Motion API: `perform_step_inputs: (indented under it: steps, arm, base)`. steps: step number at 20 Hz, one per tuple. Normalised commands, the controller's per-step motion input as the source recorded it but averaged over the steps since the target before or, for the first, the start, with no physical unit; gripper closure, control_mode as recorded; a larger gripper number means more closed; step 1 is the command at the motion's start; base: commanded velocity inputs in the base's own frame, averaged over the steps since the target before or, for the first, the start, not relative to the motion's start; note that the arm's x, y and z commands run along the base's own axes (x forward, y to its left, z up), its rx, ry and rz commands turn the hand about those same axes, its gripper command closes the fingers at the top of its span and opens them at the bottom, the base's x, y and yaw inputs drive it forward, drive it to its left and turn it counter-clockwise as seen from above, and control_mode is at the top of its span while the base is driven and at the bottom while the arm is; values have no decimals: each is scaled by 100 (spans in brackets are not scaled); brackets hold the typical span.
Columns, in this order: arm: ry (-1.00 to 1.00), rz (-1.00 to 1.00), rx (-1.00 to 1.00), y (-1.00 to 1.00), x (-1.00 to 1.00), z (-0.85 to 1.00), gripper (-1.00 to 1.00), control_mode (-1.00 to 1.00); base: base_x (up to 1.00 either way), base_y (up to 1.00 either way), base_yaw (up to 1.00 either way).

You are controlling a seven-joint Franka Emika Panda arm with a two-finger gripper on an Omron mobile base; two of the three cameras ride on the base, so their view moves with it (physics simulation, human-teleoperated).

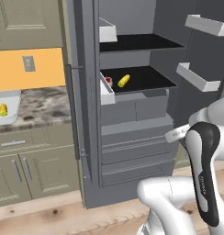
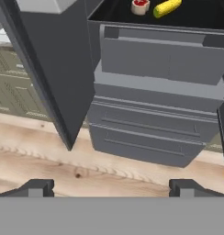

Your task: Place one corn and one steak in each tupperware on the nearby counter, to pack two identical lunches.

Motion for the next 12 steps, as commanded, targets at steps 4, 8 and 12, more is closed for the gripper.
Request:
perform_step_inputs:
  steps: [4,8,12]
  arm:
    - [0,0,0,0,0,0,-100,100]
    - [0,0,0,0,0,0,-100,100]
    - [0,0,0,0,0,0,-100,100]
  base:
    - [48,-20,1]
    - [66,-20,1]
    - [51,-31,1]
